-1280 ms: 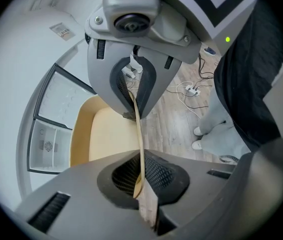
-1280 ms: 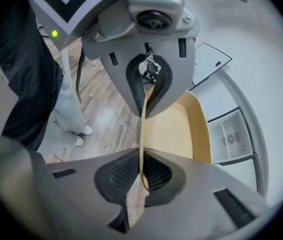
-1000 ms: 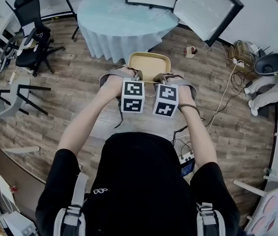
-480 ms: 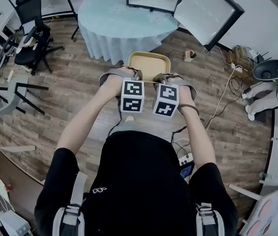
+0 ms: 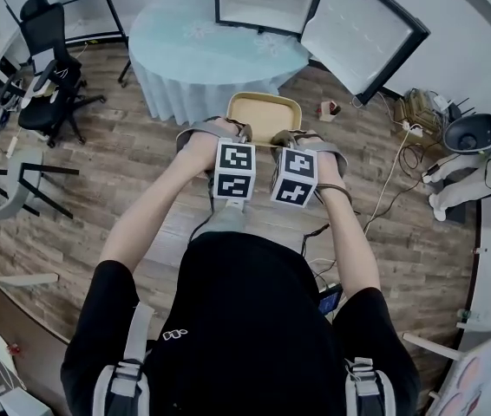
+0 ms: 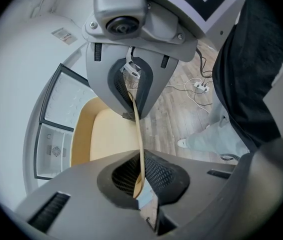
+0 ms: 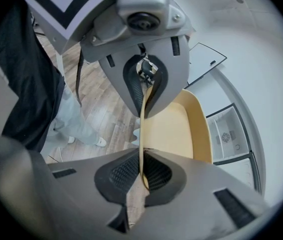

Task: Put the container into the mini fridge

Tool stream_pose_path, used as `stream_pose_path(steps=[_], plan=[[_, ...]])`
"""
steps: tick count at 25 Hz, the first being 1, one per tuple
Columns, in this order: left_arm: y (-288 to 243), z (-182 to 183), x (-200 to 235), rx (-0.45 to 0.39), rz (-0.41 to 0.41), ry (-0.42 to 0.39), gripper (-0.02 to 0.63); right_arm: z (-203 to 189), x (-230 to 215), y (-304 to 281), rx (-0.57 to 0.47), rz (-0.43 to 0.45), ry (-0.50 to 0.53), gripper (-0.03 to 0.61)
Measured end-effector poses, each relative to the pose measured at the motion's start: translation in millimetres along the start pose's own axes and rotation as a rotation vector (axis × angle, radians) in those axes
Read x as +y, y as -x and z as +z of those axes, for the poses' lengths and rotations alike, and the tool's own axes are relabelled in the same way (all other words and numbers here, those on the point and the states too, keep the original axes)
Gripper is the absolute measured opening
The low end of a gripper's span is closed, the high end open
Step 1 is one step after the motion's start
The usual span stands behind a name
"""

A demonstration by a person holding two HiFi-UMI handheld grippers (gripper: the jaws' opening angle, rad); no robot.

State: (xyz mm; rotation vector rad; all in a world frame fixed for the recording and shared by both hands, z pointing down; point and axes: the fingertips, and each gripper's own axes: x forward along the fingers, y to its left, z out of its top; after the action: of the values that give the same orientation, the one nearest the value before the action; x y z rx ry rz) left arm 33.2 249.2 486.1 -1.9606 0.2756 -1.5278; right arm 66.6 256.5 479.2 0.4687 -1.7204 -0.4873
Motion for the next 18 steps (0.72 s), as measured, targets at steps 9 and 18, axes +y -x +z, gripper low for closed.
stream_pose_path(steps=[9,18], plan=[[-53,-21,56,-0.019,-0.011,0.006,0.021,-17,-62,-51,0.027,-0.009,0.010,0.012],[-114,-62,98,-0.020,-0.053,0.030,0.021,-19,-110,-122,0.027,0.038,-0.013,0.012]])
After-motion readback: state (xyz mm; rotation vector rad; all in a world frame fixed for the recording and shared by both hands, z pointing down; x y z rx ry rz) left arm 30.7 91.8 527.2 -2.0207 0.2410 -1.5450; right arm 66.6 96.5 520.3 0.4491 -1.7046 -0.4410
